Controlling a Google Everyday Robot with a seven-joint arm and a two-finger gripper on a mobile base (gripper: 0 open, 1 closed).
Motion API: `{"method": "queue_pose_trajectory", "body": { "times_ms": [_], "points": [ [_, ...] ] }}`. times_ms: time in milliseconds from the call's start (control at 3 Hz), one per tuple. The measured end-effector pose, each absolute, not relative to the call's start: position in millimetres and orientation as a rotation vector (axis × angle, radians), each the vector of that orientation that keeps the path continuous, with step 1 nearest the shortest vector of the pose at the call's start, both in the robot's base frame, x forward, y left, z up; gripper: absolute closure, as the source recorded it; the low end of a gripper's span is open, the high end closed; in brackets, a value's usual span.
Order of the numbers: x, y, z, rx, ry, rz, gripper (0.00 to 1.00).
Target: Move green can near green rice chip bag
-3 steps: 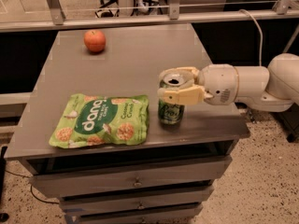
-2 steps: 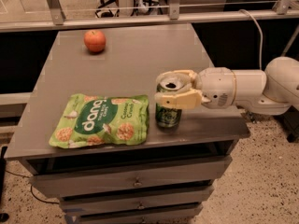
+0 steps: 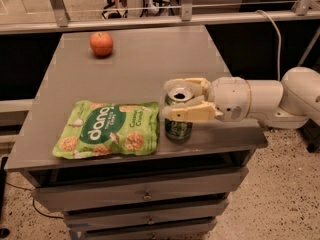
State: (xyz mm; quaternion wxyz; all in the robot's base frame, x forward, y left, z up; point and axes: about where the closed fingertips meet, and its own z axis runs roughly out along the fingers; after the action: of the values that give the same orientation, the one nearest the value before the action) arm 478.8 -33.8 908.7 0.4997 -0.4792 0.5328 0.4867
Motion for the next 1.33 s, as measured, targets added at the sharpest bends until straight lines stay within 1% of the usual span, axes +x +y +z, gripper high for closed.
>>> {"method": "queue_pose_trajectory", "body": {
  "times_ms": [333,667,1000,1333],
  "points": [
    [476,-30,906,-1.149,1.279,1.191,0.0],
    [474,-27,903,-1.143,1.28,1.206,0.0],
    [482,-47,902,-1.184,1.331,1.143,0.0],
    [502,-92,912,-1.284,1.424,0.988,0.0]
  ]
}}
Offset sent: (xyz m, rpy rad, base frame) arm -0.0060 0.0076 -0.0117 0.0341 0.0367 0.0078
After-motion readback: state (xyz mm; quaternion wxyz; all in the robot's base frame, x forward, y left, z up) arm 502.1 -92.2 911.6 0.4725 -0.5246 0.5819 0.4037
